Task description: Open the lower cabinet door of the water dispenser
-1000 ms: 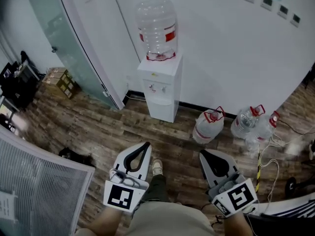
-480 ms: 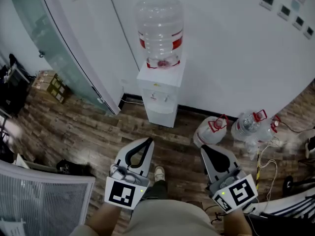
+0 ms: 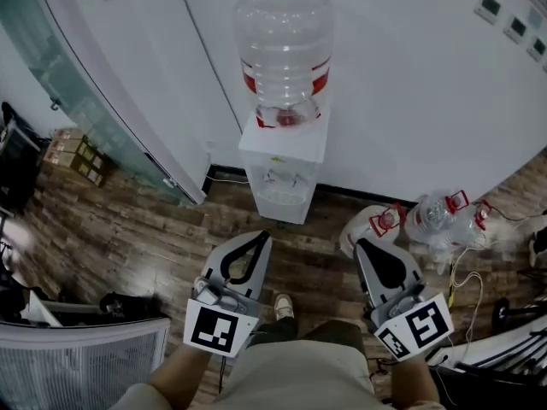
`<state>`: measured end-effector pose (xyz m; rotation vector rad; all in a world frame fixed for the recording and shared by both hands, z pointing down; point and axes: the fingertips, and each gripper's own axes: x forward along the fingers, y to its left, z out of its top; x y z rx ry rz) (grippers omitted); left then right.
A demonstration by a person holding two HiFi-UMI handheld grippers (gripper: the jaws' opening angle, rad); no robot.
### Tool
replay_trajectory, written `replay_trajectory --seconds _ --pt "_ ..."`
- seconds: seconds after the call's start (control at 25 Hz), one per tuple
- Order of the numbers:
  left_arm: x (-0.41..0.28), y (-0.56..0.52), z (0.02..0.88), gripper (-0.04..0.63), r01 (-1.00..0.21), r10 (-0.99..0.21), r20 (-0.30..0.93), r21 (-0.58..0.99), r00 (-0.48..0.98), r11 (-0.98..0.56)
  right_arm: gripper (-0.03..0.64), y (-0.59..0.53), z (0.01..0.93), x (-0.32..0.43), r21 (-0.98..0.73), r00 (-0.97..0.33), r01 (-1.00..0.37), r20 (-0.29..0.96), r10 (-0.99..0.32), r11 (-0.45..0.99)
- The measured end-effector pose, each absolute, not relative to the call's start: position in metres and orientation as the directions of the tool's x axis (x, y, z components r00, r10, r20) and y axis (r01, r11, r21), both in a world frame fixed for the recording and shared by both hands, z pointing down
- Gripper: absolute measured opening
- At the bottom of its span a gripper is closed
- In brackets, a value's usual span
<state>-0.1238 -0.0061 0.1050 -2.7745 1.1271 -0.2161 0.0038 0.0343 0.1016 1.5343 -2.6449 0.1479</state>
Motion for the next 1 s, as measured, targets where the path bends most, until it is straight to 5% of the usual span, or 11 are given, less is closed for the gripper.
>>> replay_trajectory --seconds 0.68,1.0 --pt "-0.092 -0.076 0.147 0.006 -0.7 -0.706 0.136 -0.098 0.695 -0.707 0.017 -0.049 0.16 0.061 -0.136 -0.443 -0.895 0.168 -0.881 0.424" --pt "-0.049 -0.107 0.195 0.005 -0.668 -0.673 0.132 -0.083 0.728 -0.739 0.189 -0.1 0.228 0.088 -0.161 -0.457 -0.888 0.195 -0.868 0.432"
